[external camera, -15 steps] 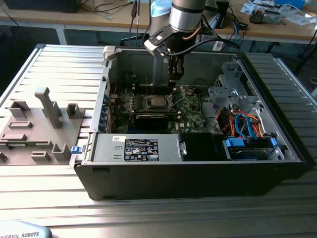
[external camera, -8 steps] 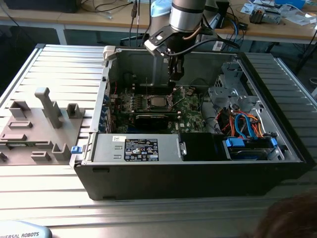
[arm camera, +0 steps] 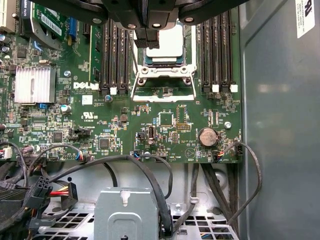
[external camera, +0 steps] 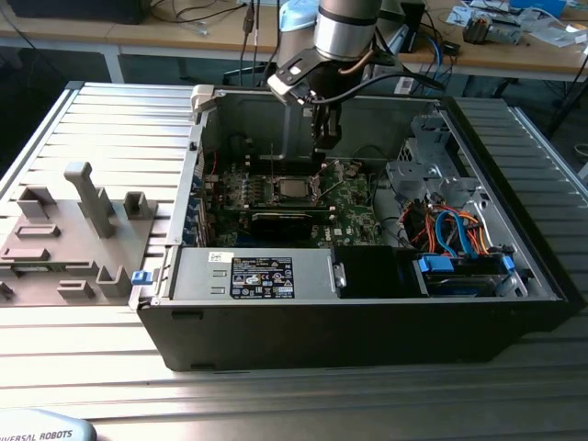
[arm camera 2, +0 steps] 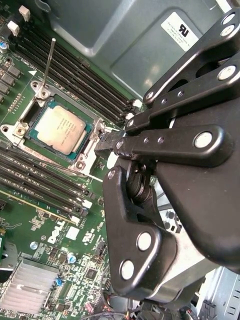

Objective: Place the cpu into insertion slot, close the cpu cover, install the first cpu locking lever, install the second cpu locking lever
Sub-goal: 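Close the cpu cover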

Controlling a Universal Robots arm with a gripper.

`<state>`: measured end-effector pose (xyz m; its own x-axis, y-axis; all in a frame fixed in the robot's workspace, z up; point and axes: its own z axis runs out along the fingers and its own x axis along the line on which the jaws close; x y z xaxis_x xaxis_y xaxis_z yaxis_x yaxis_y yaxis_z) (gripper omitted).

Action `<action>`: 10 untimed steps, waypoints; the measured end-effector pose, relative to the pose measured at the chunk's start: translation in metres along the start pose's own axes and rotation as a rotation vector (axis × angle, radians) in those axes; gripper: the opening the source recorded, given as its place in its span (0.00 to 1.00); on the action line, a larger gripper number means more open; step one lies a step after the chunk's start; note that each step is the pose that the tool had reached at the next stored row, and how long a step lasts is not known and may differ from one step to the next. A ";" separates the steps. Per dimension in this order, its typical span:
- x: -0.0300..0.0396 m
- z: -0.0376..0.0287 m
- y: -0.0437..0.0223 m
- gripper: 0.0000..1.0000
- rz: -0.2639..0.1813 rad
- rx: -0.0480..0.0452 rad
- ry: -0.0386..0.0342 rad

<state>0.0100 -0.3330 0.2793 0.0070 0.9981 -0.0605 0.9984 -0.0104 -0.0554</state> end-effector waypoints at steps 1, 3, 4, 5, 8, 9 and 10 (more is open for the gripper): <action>0.0000 0.0003 0.0013 0.11 0.000 -0.0001 0.0002; 0.0001 0.0004 0.0033 0.11 0.000 -0.0001 0.0001; 0.0001 0.0004 0.0048 0.11 0.000 0.0000 0.0001; 0.0002 0.0004 0.0073 0.11 0.000 0.0000 0.0001; 0.0003 0.0008 0.0098 0.11 0.000 0.0004 0.0013; 0.0004 0.0010 0.0108 0.11 0.000 0.0006 0.0028; 0.0004 0.0011 0.0115 0.11 0.000 0.0007 0.0031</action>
<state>0.0215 -0.3328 0.2776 0.0071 0.9983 -0.0575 0.9984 -0.0103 -0.0561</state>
